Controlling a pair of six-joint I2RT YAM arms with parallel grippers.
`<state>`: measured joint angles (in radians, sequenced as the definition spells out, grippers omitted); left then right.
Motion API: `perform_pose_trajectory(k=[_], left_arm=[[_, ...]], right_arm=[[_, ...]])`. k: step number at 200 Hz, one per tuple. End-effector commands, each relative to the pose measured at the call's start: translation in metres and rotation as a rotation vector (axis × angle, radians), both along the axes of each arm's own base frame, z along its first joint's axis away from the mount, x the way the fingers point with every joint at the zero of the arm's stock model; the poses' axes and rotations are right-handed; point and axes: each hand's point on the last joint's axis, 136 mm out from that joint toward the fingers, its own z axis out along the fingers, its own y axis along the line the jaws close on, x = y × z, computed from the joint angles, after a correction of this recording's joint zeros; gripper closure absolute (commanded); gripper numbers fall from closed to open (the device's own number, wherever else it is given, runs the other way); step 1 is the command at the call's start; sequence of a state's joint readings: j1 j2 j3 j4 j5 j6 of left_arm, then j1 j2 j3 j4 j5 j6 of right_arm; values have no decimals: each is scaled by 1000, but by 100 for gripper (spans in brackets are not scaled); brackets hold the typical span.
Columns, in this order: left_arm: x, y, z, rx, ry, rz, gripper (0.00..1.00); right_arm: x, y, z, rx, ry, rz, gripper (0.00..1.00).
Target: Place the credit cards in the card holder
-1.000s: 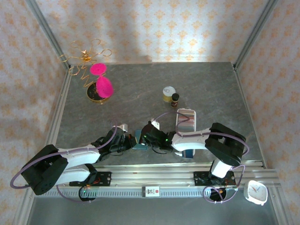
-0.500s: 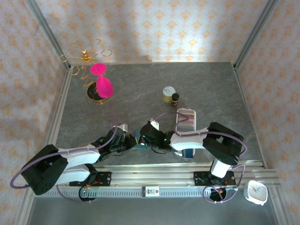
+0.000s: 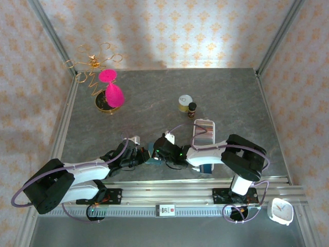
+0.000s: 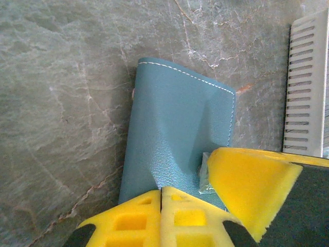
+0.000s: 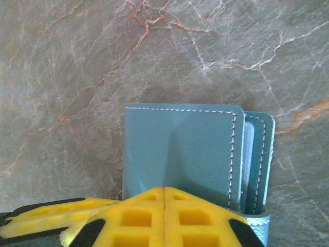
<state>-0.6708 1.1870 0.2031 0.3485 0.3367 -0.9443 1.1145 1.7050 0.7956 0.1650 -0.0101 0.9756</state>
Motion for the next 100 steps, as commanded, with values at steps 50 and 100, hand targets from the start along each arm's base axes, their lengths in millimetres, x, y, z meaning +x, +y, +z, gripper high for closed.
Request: perform_pose_trajectory(k=[50,100], left_arm=[[-4,12,19,84,-5,8,78],[36,66,94,225,-265,263,19]], right_arm=[[18,6,60,38,-158,-12,67],[52,-66,144,-18,-382,-210,42]])
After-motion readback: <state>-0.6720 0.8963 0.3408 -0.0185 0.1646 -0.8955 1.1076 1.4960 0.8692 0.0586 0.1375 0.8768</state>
